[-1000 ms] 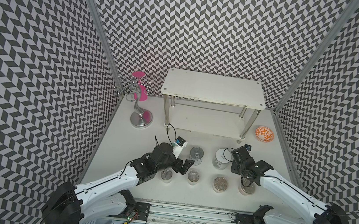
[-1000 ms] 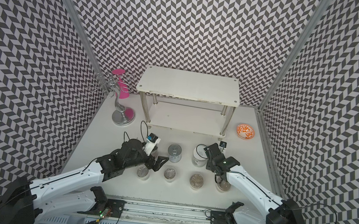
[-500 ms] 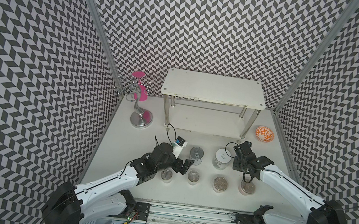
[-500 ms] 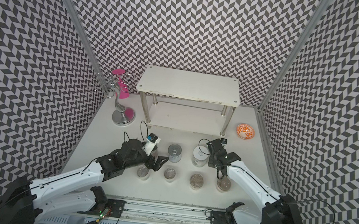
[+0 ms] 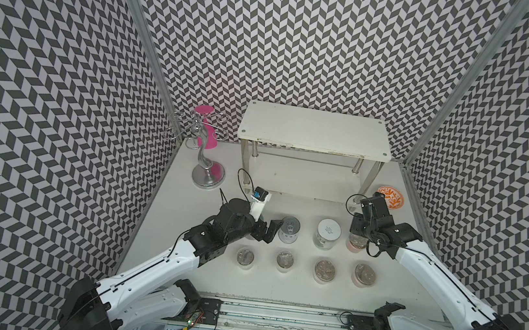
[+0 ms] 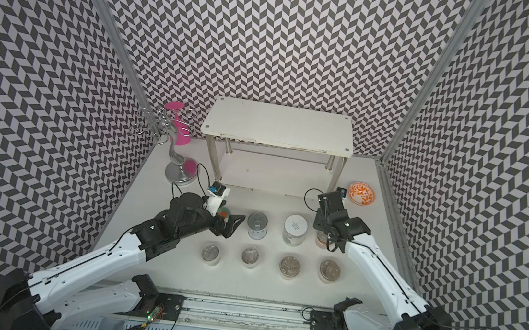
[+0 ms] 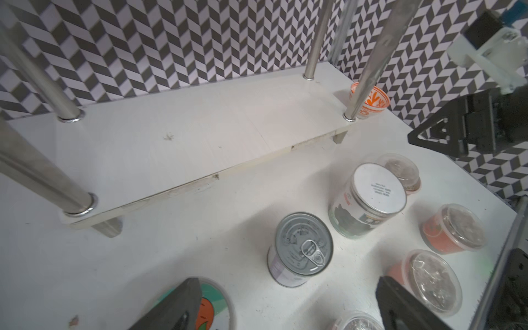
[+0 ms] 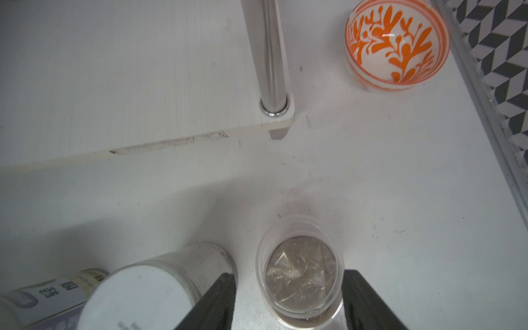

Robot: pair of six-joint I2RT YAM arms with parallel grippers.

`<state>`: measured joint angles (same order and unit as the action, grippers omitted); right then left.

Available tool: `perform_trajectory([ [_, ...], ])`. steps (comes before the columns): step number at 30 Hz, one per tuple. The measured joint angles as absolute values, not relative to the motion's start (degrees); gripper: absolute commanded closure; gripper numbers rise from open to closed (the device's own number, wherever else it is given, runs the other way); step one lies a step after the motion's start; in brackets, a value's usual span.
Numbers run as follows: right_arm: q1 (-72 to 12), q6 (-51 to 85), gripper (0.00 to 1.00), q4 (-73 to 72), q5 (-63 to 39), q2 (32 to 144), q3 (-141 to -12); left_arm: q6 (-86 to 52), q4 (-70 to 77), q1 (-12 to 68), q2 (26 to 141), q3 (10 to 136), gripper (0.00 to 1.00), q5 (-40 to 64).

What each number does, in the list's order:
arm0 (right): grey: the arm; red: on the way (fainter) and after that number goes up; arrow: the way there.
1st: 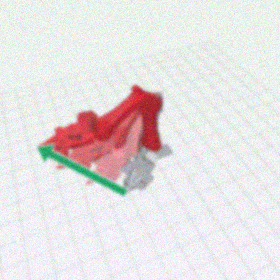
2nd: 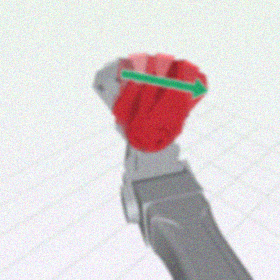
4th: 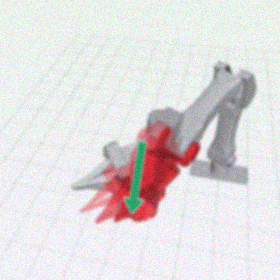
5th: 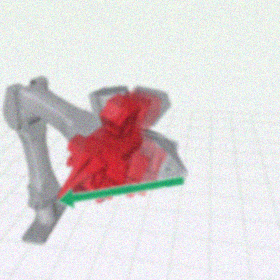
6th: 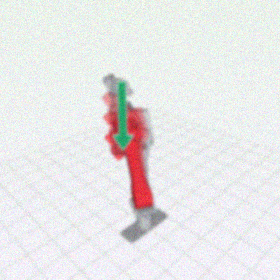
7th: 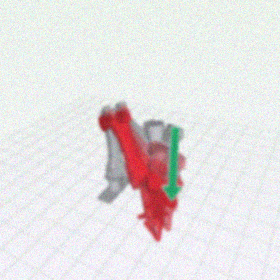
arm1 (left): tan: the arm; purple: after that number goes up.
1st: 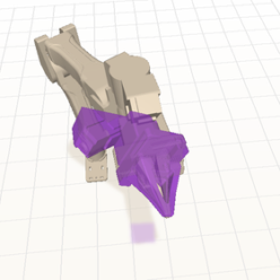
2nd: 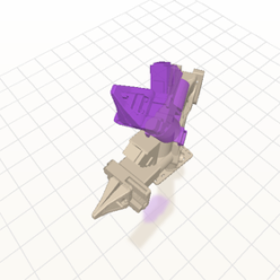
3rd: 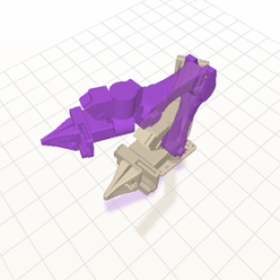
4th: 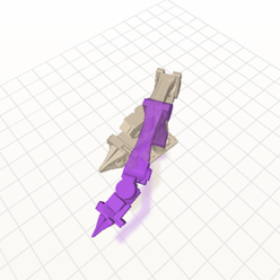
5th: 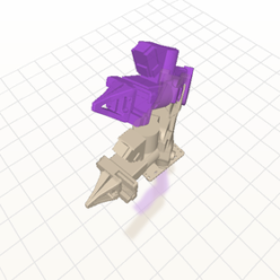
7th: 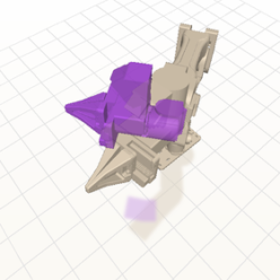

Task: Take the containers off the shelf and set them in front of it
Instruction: Reset both arms

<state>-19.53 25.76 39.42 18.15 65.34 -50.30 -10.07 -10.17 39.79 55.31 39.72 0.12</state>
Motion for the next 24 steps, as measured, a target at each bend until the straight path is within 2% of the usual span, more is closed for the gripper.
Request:
perform_trajectory([
  [3,-14.1,22.7,0.26,36.1,15.4,65.0,-50.4,-10.0,-11.7,35.2,54.2,40.2,0.0,-1.7],
  [6,-8.4,19.4,0.18,30.0,12.0,64.5,-49.3,-10.6,-11.7,27.4,52.8,39.5,0.0,-2.8],
  [9,-3.4,16.5,0.06,21.6,8.5,63.1,-45.4,-12.2,-10.2,18.1,51.7,36.8,0.0,-3.4],
  [13,2.9,13.6,0.0,8.3,5.1,62.2,-37.2,-14.1,-7.0,7.9,52.9,32.2,0.0,-4.9],
  [18,8.5,10.4,0.01,-9.5,4.4,62.5,-26.3,-15.0,-2.0,2.8,60.9,31.7,0.0,-8.3],
  [24,9.3,7.5,0.0,-30.2,3.8,68.0,-20.1,-11.1,8.7,1.6,71.9,31.9,0.0,-14.6],
])
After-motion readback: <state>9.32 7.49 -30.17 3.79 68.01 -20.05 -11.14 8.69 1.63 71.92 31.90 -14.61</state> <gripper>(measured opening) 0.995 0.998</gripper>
